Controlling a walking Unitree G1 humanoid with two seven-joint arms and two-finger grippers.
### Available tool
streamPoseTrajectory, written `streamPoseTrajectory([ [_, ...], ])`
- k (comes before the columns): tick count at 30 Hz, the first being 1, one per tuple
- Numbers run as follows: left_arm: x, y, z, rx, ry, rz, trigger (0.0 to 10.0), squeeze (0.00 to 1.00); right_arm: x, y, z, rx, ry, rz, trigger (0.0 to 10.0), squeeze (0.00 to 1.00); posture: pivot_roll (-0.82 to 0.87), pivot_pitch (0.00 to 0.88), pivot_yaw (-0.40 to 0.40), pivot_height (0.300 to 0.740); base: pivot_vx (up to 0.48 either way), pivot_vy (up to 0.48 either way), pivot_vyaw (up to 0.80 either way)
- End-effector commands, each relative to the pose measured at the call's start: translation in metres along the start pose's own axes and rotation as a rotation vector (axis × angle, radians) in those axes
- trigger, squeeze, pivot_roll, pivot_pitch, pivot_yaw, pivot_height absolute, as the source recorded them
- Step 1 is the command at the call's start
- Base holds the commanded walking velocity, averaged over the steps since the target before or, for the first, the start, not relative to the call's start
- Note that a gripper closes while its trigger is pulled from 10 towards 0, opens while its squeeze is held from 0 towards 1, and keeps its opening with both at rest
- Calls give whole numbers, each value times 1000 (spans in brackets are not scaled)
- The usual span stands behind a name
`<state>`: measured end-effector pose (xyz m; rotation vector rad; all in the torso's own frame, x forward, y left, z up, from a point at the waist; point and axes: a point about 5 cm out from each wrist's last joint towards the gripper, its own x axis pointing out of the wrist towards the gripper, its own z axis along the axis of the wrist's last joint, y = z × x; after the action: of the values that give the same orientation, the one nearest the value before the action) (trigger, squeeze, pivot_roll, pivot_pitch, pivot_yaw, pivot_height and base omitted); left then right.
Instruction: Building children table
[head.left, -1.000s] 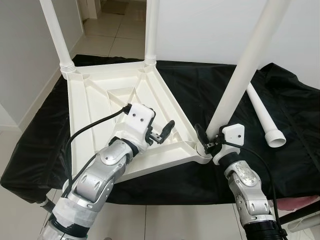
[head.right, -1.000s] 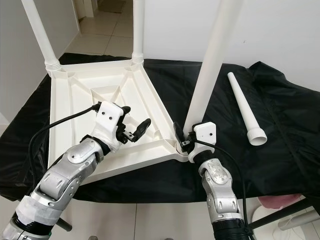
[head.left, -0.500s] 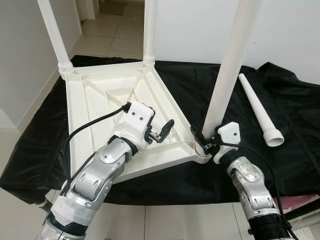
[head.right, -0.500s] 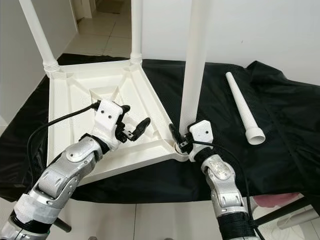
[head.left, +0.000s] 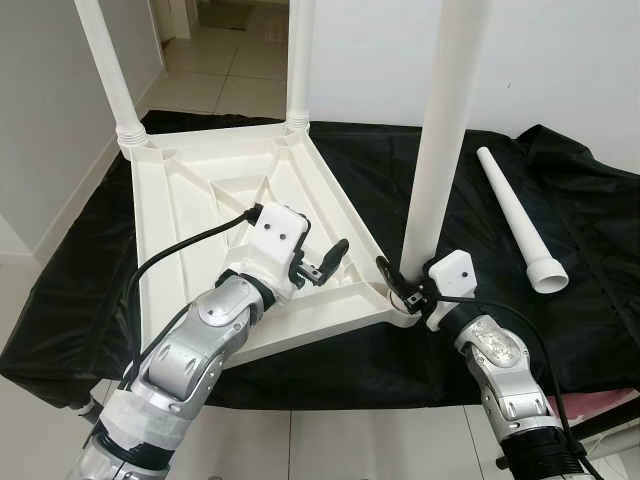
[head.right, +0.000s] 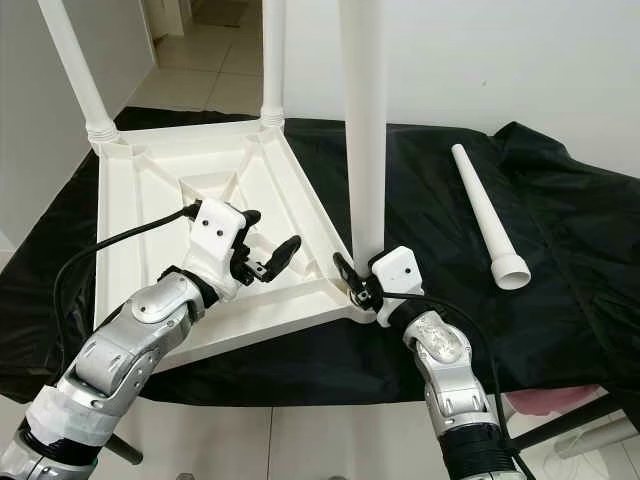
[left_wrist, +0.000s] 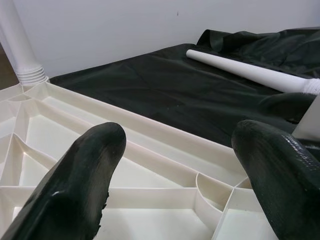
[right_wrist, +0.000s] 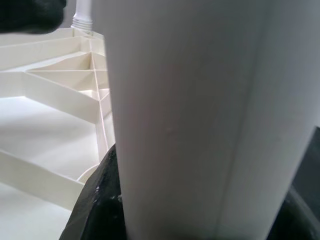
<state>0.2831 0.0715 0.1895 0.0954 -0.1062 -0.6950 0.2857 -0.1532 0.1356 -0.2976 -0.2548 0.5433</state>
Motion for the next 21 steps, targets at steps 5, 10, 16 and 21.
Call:
streamPoseTrajectory([
  [5, 0, -6, 3, 12, 7, -151, 10000, 0, -7, 3, -20, 190, 65, -75, 10000, 0, 6, 28, -43, 740, 0, 0, 0],
  [10, 0, -6, 3, 14, 6, -151, 10000, 0, -5, -3, -21, 307, 62, -154, 10000, 0, 5, 28, -42, 740, 0, 0, 0],
  [16, 1, -6, 3, 14, 5, -154, 10000, 0, -4, -2, -22, 340, 72, -175, 10000, 0, 5, 26, -43, 740, 0, 0, 0],
  [21, 1, -6, 4, 14, 4, -151, 10000, 0, -6, 5, -23, 371, 42, -182, 10000, 0, 6, 25, -48, 740, 0, 0, 0],
])
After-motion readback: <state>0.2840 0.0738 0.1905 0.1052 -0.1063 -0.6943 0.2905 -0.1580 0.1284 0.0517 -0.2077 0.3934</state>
